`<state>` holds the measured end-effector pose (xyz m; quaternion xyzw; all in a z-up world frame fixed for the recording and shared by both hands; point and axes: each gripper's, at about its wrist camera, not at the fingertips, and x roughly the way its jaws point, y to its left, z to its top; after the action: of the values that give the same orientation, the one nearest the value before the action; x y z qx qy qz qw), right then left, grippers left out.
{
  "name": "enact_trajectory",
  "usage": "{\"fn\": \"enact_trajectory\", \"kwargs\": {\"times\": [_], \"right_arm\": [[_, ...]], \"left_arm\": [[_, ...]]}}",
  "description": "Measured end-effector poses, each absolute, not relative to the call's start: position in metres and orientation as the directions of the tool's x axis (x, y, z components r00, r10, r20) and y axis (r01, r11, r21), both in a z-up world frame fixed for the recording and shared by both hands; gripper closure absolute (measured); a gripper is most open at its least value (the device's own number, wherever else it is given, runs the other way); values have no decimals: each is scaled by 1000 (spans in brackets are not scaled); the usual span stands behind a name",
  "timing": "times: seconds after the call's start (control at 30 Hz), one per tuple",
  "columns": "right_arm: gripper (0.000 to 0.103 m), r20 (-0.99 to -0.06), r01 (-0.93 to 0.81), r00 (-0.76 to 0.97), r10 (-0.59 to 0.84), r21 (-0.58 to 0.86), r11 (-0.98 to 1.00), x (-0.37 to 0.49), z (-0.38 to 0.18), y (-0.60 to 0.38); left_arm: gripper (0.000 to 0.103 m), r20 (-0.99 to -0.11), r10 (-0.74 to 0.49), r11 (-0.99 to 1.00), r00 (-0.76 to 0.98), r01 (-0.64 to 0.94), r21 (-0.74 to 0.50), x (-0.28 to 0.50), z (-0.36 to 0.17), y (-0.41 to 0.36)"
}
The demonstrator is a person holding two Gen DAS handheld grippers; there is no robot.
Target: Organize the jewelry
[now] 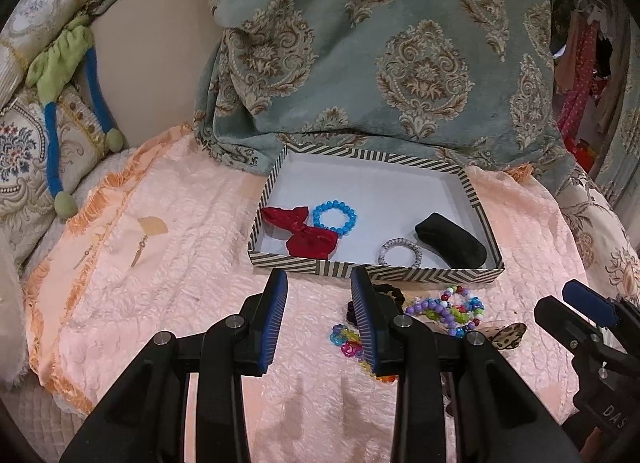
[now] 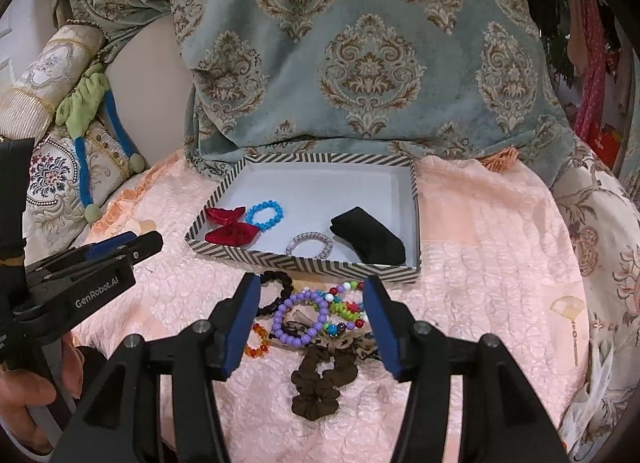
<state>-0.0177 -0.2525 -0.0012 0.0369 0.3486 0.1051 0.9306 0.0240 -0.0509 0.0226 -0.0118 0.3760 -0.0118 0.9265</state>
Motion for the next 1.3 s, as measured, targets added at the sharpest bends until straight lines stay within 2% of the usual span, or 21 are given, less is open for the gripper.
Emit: {"fn": "enact_trajectory", "kwargs": {"times": [0.87, 1.17, 1.3], "right_arm": [[45, -650, -155, 729, 214, 148, 977, -21, -4, -266], [45, -668, -136, 715, 204, 154, 979, -17, -13, -273], [45, -675, -121, 710, 200, 163, 979, -14, -18, -281]], "left_arm": [[86, -706, -30, 999, 708, 38, -4, 23, 15, -65], [86, -770, -168, 981, 616, 26, -194, 38, -4, -37], [86, -792, -207, 970, 574, 18, -241, 44, -18, -31]]}}
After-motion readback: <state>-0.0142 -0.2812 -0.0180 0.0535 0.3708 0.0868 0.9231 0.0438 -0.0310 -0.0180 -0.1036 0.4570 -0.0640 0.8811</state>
